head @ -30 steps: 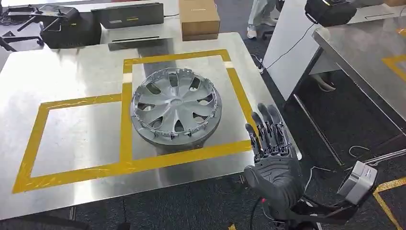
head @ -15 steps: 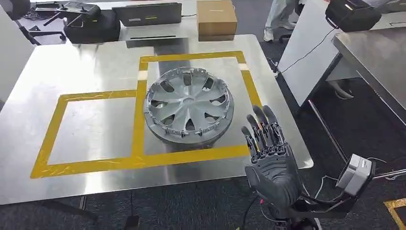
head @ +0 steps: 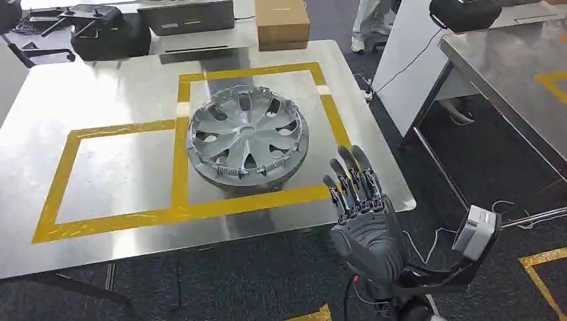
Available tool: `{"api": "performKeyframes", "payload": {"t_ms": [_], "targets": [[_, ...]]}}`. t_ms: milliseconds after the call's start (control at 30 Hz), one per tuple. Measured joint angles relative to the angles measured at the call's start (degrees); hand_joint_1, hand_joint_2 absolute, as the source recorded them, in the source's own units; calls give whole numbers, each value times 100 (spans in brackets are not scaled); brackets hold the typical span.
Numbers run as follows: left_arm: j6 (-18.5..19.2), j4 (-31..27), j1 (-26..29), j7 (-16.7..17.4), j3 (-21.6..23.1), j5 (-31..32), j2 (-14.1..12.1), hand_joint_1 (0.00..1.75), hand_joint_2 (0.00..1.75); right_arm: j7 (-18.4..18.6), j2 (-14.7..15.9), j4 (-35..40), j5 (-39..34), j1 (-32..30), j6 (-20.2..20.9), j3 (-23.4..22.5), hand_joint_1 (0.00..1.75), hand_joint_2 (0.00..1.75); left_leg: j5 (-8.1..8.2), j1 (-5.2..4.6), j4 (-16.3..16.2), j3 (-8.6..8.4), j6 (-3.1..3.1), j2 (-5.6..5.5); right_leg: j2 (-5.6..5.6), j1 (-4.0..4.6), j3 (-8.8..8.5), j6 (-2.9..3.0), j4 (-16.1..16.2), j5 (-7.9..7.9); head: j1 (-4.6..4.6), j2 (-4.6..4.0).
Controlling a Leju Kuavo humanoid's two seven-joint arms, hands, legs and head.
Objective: Take the parts from the cabinet and place them on the table.
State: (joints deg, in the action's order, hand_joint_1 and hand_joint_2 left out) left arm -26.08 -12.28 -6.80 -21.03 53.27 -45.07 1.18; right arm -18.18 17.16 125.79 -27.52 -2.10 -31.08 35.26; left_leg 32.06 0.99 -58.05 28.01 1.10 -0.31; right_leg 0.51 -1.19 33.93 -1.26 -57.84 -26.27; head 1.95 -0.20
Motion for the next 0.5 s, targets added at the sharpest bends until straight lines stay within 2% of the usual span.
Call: {"api": "performKeyframes", "payload": {"t_ms": [67,100,133,167,233,267,300,333,367,400,433,467,500], "targets": [[0,0,17,4,0,2,-15,0,0,-11,2,-11,-24,-2,9,4,0,175,-20,-16,-11,49,-73,-1,-17,-13,7,-80,26,71,6,0],[0,0,15,7,2,7,-20,0,0,-13,2,-17,-24,-4,11,9,0,175,-81,9,18,97,-161,9,-27,-28,55,-111,23,52,2,-2],[0,-2,5,7,2,17,-24,0,0,-13,2,-17,-26,-5,11,9,0,175,-123,4,19,141,-222,17,-23,-34,108,-131,-79,-136,6,-2],[0,0,5,7,0,18,-26,0,0,-13,2,-20,-31,-4,13,11,0,175,-168,-3,18,195,-269,23,-25,-36,201,-140,-351,-436,66,-2],[-2,-2,9,7,2,15,-28,0,0,-13,2,-28,-33,-4,13,15,0,175,-278,-47,12,335,-304,26,-27,-25,472,-152,-1289,-1038,120,-2],[-2,-2,12,7,2,15,-28,0,0,-13,2,-35,-33,-6,13,17,0,175,-325,-69,7,401,-317,29,-26,-24,535,-142,-1617,-1157,144,0],[-2,-2,13,7,2,15,-33,0,0,-13,2,-46,-35,-5,13,20,0,175,-372,-101,6,466,-327,29,-26,-17,493,-120,-1724,-1124,162,0],[-4,-2,13,7,2,15,-37,0,0,-13,2,-52,-35,-4,13,22,0,175,-417,-129,6,521,-332,28,-26,1,352,-75,-1600,-984,179,0],[-9,0,13,7,2,13,-39,0,0,-13,2,-52,-35,-4,13,24,0,175,-461,-159,6,571,-339,25,-27,29,106,-9,-1267,-798,188,0],[-13,-2,13,7,2,13,-37,0,0,-13,2,-52,-35,2,13,26,0,175,-503,-187,6,609,-340,18,-30,77,-238,80,-746,-608,199,0],[-15,-2,13,7,2,13,-33,0,0,-13,4,-48,-33,9,13,28,0,175,-538,-191,6,627,-342,14,-45,151,-601,201,-201,-512,203,0],[-15,-7,11,11,0,13,-11,0,0,-13,11,-39,-33,15,13,28,0,175,-572,-235,-1,658,-315,13,-26,206,-813,311,181,-599,179,0],[-24,-7,13,18,0,15,-7,0,0,-18,22,-20,-24,12,13,31,0,175,-632,-204,4,682,-281,25,-19,201,-837,257,265,-569,164,0]]}}
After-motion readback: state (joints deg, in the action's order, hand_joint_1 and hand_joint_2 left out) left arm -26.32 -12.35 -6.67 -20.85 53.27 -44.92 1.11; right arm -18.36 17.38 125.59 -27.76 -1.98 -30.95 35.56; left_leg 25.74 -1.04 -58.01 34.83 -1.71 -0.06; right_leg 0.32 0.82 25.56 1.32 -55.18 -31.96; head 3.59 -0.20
